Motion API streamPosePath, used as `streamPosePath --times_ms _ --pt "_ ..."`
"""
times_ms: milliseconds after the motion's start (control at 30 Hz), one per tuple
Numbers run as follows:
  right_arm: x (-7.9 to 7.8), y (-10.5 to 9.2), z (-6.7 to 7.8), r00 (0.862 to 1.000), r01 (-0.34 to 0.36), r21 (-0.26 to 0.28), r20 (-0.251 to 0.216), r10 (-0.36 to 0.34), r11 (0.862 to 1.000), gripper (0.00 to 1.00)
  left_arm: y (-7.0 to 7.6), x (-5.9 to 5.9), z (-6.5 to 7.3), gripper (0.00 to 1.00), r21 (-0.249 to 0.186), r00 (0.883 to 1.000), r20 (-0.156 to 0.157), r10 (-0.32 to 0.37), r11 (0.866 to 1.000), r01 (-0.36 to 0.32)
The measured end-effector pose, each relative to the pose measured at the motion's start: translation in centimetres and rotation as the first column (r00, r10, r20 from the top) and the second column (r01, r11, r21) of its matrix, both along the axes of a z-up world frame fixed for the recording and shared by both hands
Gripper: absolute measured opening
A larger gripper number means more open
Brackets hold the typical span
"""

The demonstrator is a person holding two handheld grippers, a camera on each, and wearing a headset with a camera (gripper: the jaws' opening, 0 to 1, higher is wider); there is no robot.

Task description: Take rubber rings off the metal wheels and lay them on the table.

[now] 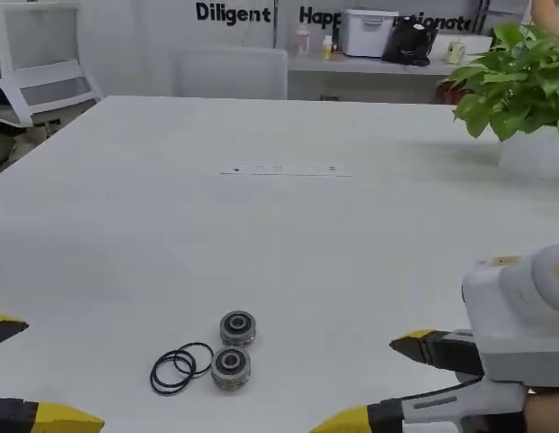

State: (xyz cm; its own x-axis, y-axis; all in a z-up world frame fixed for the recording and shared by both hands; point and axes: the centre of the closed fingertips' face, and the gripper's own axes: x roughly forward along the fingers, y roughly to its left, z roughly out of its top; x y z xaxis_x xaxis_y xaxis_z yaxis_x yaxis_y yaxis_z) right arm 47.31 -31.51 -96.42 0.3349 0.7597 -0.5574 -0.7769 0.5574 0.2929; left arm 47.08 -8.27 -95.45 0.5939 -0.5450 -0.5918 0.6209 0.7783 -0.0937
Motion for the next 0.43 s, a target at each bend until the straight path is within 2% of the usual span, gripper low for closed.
streamPosePath --times_ms 167,233,300,367,433 --pt "-0.15 0.05 -0.09 1.0 -0.012 -0.029 0.012 0.012 0.999 0.95 0.11 -0.06 -0.06 0.98 -0.006 1.0 -0.006 0.008 1.0 -0.008" --pt "0.36 -0.14 0.37 0.998 -0.004 -0.04 0.06 0.007 0.999 0.91 0.18 -0.16 -0.24 0.98 0.013 1.0 -0.009 0.0 1.0 0.0" --pt "0.57 -0.29 0.5 0.997 0.005 -0.044 0.078 -0.002 0.999 0.9 0.15 -0.14 -0.14 0.98 0.014 1.0 0.001 -0.003 1.0 0.003" --pt "0.65 -0.33 0.5 0.997 0.014 -0.039 0.076 -0.011 0.999 0.91 0.15 -0.11 0.0 0.98 0.002 1.0 0.005 0.004 1.0 -0.004" --pt "0.61 -0.27 0.62 0.998 0.033 -0.007 0.047 -0.033 0.999 0.89 0.23 -0.08 0.07 0.98 -0.008 1.0 0.005 0.015 1.0 -0.015"
